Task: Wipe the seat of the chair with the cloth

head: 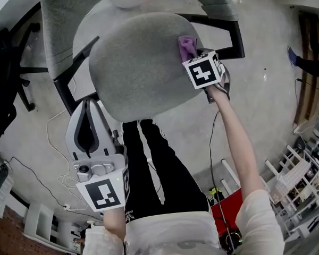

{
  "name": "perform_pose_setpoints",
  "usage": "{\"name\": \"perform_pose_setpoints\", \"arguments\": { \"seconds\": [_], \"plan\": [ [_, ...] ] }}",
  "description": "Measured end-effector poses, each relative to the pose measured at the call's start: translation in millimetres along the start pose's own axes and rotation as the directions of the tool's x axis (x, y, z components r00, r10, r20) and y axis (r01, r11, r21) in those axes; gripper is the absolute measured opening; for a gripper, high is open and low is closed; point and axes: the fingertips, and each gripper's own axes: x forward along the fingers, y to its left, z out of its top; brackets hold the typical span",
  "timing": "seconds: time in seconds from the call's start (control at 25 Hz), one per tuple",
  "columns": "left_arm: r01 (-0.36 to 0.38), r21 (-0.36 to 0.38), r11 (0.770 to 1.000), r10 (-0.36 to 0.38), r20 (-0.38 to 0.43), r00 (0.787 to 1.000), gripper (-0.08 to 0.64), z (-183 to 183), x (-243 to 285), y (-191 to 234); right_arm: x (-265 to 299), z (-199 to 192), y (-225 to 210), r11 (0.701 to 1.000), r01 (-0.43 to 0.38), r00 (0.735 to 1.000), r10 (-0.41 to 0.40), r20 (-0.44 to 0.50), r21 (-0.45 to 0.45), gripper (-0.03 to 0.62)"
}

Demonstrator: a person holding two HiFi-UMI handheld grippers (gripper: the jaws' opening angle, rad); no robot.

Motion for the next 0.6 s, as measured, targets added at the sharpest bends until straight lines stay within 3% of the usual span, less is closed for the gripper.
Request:
{"name": "perform_pose_setpoints", "arguments": {
  "seconds": [0.32,0.6],
  "plan": [
    [-0.004,0.001,1.0,0.004,-0.006,1.0,0.014,-2.7,-5.5,-0.2,1.4,-3.8,-25.0,0.987,0.158,0.987,-0.158,-0.012,-0.031,0.083],
    [-0.024,-0.005,1.0,0.024,-0.009,1.0,0.014,-5.2,-9.8,5.2,4.1,-8.7,-38.0,0.973,0.229,0.973,-0.23,-0.032,-0.025,0.081]
  ]
}}
